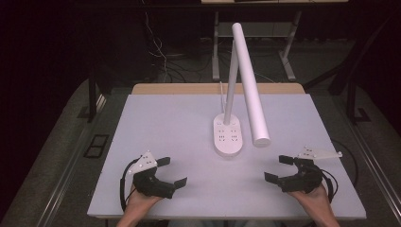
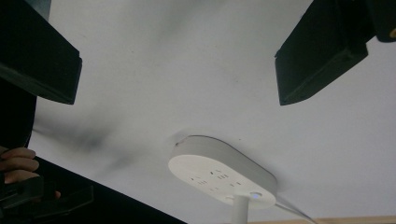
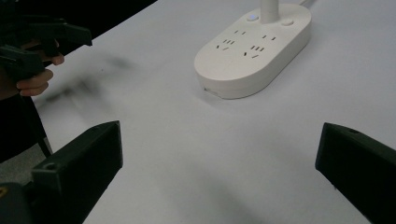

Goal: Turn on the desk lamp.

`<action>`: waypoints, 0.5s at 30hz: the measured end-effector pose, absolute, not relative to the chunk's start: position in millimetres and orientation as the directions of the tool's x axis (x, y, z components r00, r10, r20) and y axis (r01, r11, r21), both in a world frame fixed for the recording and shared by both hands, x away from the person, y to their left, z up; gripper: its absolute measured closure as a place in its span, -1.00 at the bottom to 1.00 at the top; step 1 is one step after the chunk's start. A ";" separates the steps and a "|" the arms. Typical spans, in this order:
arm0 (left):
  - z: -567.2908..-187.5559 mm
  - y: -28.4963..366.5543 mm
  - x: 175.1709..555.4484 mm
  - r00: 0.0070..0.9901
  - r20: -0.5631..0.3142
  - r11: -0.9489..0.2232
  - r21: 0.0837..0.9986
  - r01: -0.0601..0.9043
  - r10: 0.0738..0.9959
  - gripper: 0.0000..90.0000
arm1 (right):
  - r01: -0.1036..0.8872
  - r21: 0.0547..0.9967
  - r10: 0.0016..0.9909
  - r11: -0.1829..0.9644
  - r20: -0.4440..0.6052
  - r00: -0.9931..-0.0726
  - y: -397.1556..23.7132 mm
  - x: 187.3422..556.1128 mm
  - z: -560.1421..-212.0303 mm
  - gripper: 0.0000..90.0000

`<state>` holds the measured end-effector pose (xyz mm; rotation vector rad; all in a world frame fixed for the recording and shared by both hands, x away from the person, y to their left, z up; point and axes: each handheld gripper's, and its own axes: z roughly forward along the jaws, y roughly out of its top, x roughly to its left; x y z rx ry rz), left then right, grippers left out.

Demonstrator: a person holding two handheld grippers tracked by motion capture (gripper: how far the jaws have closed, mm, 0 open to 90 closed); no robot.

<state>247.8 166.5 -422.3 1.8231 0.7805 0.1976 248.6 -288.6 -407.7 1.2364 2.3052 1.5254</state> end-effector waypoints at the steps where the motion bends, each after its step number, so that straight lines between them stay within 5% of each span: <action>1: -422.3 166.7 247.5 0.770 -0.228 -0.195 0.889 0.414 0.595 -1.00 | 0.565 0.809 0.677 0.161 0.326 -0.660 -288.7 248.5 -407.7 -0.99; 15: -422.5 166.8 246.6 0.773 -0.225 -0.203 0.888 0.414 0.593 -1.00 | 0.580 0.794 0.673 0.182 0.330 -0.662 -290.2 249.6 -408.6 -0.99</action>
